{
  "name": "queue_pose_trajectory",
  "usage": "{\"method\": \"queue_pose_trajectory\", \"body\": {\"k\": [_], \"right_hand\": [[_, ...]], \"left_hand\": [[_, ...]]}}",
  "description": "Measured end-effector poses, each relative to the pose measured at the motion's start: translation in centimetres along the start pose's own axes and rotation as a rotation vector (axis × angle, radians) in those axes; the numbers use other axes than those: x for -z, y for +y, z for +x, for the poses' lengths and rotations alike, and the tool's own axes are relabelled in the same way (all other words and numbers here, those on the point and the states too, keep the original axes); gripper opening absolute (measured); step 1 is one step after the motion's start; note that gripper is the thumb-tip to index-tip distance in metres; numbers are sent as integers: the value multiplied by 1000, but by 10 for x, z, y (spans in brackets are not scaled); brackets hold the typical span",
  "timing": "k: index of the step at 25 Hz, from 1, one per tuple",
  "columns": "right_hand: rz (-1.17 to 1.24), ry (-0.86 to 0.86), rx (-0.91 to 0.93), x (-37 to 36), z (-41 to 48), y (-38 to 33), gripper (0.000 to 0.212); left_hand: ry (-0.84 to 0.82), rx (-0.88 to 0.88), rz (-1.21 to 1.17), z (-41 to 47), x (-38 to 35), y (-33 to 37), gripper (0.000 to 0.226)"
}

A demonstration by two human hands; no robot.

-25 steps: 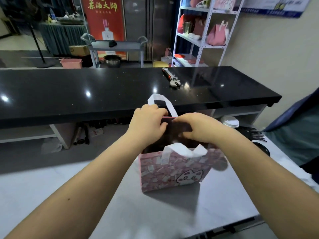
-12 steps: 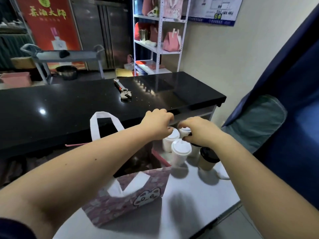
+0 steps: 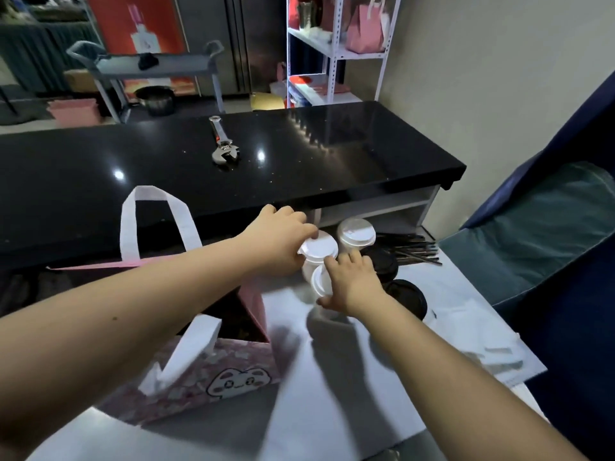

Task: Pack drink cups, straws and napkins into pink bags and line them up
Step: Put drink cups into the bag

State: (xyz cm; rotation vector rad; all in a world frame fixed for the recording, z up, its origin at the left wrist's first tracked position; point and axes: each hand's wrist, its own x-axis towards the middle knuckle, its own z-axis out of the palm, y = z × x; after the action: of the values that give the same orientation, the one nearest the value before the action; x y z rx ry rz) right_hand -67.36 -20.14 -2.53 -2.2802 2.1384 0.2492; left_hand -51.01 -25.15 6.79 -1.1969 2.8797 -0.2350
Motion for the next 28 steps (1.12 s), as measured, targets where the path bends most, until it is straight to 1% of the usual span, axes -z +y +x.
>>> {"method": "queue_pose_trajectory", "body": {"k": [3, 7, 9, 11, 13, 16, 19, 21, 23, 25, 26, 28], "right_hand": [[81, 77, 8, -10, -4, -2, 71], [195, 163, 110, 7, -19, -1, 66], [258, 174, 120, 31, -26, -1, 68], [300, 203, 88, 60, -32, -3, 71], [294, 265, 46, 93, -39, -10, 69], [347, 374, 11, 142, -51, -31, 70], [494, 458, 38, 182, -64, -54, 67], [551, 414, 97, 200, -74, -77, 61], [590, 335, 154, 209, -82, -104, 59], [602, 291, 196, 208, -88, -130, 61], [600, 286, 209, 205, -88, -140, 63], [563, 287, 227, 194, -88, -161, 65]], "left_hand": [[28, -4, 20, -4, -2, 1, 44], [81, 30, -63, -12, 9, -2, 40], [119, 43, -130, -16, 21, -8, 38], [165, 50, -170, -23, 36, -17, 38], [215, 48, -216, -38, 51, -29, 40], [277, 62, -348, -74, 69, -50, 33], [256, 109, -493, -122, 76, -76, 19], [179, 120, -552, -159, 70, -93, 17], [30, 138, -524, -190, 56, -105, 21], [-113, 174, -455, -211, 39, -109, 34], [-136, 187, -413, -216, 30, -109, 47], [-108, 185, -359, -220, 14, -106, 74]]}}
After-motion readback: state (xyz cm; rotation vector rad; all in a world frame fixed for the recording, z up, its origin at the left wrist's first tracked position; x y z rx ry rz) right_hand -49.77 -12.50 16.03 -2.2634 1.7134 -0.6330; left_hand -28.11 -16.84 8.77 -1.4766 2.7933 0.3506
